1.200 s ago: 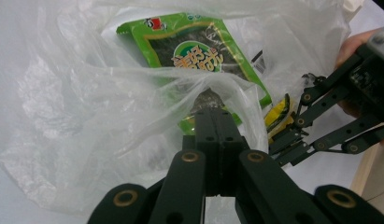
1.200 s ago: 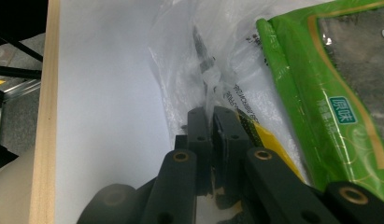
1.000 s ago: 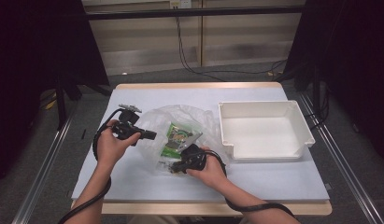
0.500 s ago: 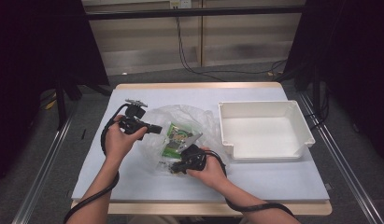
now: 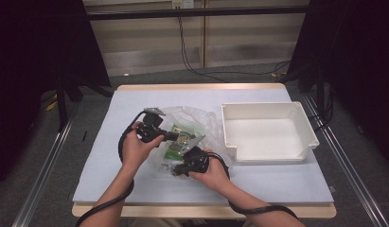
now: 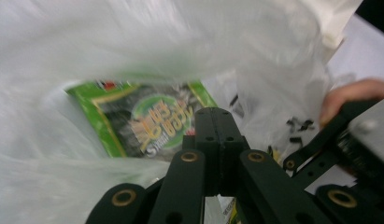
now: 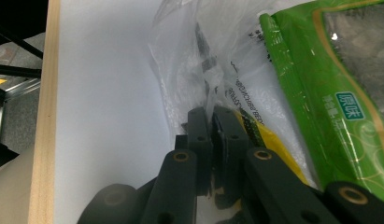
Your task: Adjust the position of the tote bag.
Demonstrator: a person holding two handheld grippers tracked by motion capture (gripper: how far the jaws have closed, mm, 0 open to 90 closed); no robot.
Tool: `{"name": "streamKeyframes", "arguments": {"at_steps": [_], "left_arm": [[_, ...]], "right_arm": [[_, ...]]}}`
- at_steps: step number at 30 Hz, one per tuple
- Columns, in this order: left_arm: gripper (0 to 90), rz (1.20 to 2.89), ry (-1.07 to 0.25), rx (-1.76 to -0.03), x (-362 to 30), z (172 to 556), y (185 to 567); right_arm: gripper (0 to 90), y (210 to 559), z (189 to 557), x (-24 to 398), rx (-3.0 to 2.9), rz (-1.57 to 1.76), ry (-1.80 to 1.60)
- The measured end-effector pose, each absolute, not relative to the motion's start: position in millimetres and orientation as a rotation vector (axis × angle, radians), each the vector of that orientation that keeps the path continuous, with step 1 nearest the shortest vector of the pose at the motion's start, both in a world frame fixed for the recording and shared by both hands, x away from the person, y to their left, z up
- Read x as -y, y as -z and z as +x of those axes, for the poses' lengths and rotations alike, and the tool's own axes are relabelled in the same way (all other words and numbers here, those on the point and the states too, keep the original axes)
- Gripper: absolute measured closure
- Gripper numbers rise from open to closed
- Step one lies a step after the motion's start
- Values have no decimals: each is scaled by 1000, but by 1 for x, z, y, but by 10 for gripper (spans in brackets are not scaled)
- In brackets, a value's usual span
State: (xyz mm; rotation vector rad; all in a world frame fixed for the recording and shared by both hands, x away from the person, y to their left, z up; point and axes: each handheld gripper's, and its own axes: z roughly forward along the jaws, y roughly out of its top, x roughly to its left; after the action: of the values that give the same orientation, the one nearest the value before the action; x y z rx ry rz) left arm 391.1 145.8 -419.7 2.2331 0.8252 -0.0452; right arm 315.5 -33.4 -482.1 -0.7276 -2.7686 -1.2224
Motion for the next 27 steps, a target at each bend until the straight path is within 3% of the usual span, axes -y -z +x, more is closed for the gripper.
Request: {"name": "streamKeyframes", "arguments": {"at_steps": [7, 16, 27], "left_arm": [[900, 2254, 57, -903, -165, 392, 439], [900, 2263, 65, -951, -189, 390, 448], [900, 2219, 102, -939, -205, 386, 430]], "right_arm": [[842, 479, 315, 36, 2750, -748, 1231], [823, 450, 326, 51, 2773, -773, 1273], [837, 438, 345, 73, 2771, -875, 1310]]}}
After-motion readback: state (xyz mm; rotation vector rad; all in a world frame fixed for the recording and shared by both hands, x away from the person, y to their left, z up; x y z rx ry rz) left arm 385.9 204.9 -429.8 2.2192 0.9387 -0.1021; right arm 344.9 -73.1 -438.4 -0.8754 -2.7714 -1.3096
